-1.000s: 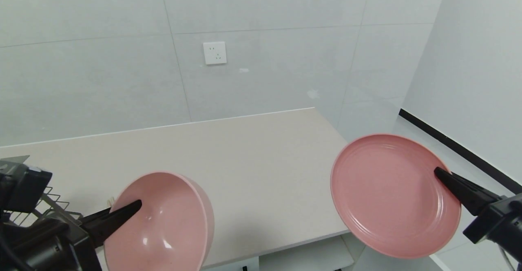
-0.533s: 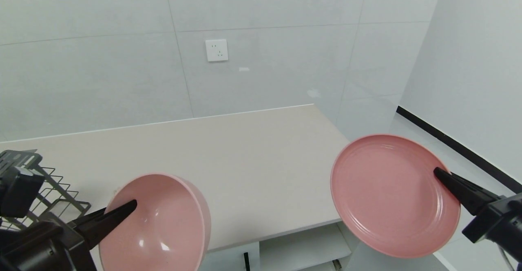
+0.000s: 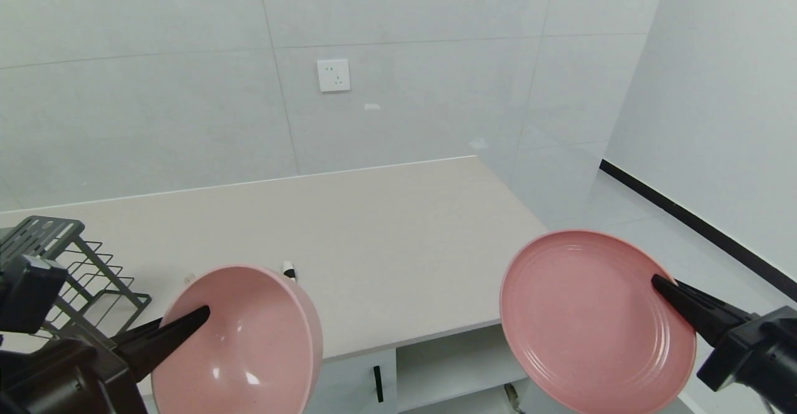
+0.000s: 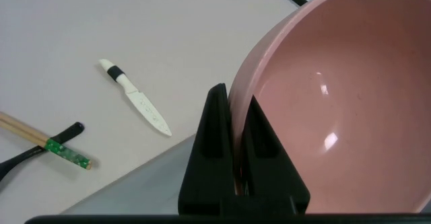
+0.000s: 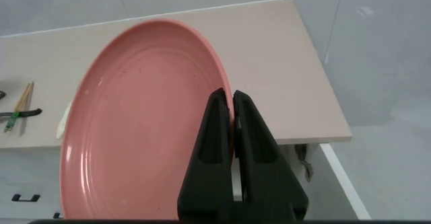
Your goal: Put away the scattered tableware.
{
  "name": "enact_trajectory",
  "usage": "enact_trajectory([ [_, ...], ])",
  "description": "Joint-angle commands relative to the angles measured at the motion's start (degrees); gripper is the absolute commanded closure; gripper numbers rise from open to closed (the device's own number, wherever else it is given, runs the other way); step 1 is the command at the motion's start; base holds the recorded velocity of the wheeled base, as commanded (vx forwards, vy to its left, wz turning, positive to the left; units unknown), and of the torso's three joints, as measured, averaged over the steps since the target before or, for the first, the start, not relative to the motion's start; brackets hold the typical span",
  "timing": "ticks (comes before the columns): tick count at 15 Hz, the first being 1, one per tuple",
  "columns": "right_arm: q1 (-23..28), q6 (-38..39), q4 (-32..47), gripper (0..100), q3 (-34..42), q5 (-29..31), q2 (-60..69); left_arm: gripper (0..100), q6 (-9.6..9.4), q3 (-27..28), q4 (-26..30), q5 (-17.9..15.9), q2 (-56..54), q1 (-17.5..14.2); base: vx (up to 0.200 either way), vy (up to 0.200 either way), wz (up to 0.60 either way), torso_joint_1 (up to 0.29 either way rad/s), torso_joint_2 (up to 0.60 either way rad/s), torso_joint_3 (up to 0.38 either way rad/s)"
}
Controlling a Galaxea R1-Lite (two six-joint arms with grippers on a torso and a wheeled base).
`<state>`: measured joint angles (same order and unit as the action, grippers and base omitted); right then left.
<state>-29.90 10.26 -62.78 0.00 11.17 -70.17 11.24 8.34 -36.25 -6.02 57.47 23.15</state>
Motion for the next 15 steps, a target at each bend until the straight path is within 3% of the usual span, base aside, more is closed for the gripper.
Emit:
enact_trajectory([
  [1,-0.1,-0.3,0.4,100,0.0,0.0,0.6,100,0.01,0.1,-0.2,0.0,0.1,0.3,0.000,-0.200,0.00,-0.002,0.00,0.002],
  [3,-0.1,-0.4,0.5,100,0.0,0.0,0.9,100,-0.08,0.1,-0.2,0.0,0.1,0.5,0.000,-0.200,0.00,0.000,0.00,0.005],
  [6,-0.1,-0.5,0.5,100,0.0,0.0,0.9,100,-0.08,-0.2,-0.2,-0.1,-0.2,0.8,0.000,0.000,0.00,0.000,0.00,0.000],
  [10,0.0,-0.5,0.5,100,0.0,0.0,0.9,100,-0.17,-0.7,-0.5,-0.2,-0.4,0.8,-0.200,0.000,0.00,0.006,0.01,0.002],
  [15,0.2,-1.2,0.7,100,0.0,0.1,0.7,100,-0.17,-0.7,-0.2,-0.2,-0.3,0.8,0.000,0.000,0.00,0.000,0.00,0.000],
])
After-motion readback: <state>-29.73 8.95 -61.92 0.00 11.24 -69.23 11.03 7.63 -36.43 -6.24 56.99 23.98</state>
